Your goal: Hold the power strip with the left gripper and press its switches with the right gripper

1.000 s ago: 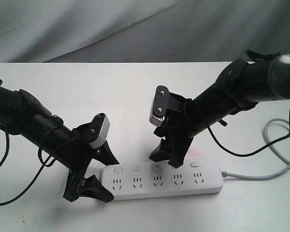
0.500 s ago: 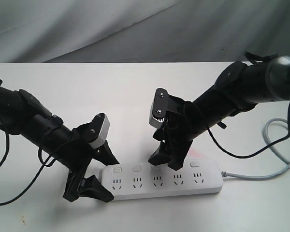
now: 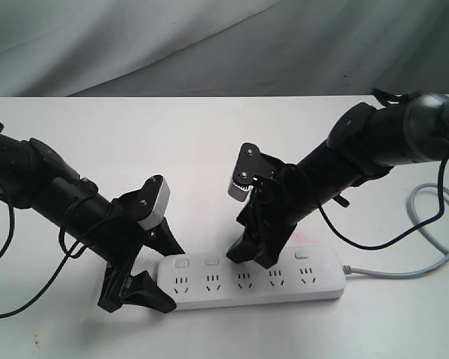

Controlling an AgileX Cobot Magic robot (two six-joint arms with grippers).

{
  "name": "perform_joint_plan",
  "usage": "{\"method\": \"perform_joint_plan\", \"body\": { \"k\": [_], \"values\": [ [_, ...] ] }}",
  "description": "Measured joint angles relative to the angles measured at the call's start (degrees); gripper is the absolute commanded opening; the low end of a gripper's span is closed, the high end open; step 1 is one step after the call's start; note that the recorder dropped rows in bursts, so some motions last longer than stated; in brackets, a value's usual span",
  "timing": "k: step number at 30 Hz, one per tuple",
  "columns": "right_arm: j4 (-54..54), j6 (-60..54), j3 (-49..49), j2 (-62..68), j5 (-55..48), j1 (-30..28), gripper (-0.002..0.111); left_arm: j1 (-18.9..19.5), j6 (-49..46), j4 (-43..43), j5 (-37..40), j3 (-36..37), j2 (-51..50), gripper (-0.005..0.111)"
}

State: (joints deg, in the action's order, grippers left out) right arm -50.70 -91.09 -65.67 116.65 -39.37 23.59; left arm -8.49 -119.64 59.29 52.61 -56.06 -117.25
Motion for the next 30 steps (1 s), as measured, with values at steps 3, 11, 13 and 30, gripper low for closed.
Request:
{"method": "perform_joint_plan", "body": {
  "k": [3,11,13,30],
  "values": [
    [-0.34,0.44,0.78,-0.34,1.18,0.12,0.064,0.00,0.00,0.00,0.00,0.00,0.00,0.002],
    [-1.93,1.28,2.29,-1.27,4.34,0.29,0.064,0.00,0.00,0.10,0.00,0.00,0.00,0.002],
    [-2.79,-0.97,2.91,-2.69,5.37,0.29,0.064,0.00,0.00,0.10,0.00,0.00,0.00,0.002],
    [-0.87,-2.66,5.06,-5.05,-1.43,-7.22,0.064,0.00,0.00,0.10,0.00,0.00,0.00,0.002]
  ]
}}
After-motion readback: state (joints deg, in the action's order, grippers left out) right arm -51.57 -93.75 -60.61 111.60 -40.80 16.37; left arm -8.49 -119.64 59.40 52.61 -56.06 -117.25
